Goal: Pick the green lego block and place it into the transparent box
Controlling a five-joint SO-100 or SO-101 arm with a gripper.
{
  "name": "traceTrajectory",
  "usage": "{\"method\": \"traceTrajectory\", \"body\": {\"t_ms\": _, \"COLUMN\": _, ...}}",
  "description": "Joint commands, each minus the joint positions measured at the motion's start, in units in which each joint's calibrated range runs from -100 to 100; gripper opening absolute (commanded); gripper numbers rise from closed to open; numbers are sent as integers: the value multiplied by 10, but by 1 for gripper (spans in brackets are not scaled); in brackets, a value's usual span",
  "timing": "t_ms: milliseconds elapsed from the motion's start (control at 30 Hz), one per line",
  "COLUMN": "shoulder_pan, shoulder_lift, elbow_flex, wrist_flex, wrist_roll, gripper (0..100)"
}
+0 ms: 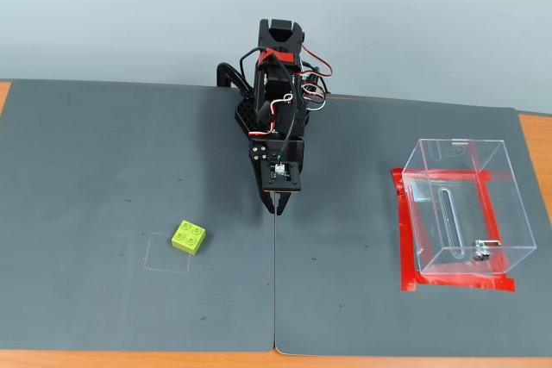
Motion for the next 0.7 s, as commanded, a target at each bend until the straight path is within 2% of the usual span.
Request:
{"method": "traceTrajectory", "body": {"t_ms": 0, "shoulder_pan": 3, "shoulder_lift": -8, "elbow_flex": 3, "wrist_flex": 1, "wrist_roll": -1, "gripper": 2}}
{"method": "traceTrajectory", "body": {"t_ms": 667, "shoulder_pan": 165, "shoulder_lift": -6, "elbow_flex": -45, "wrist_flex": 10, "wrist_roll": -1, "gripper": 2}}
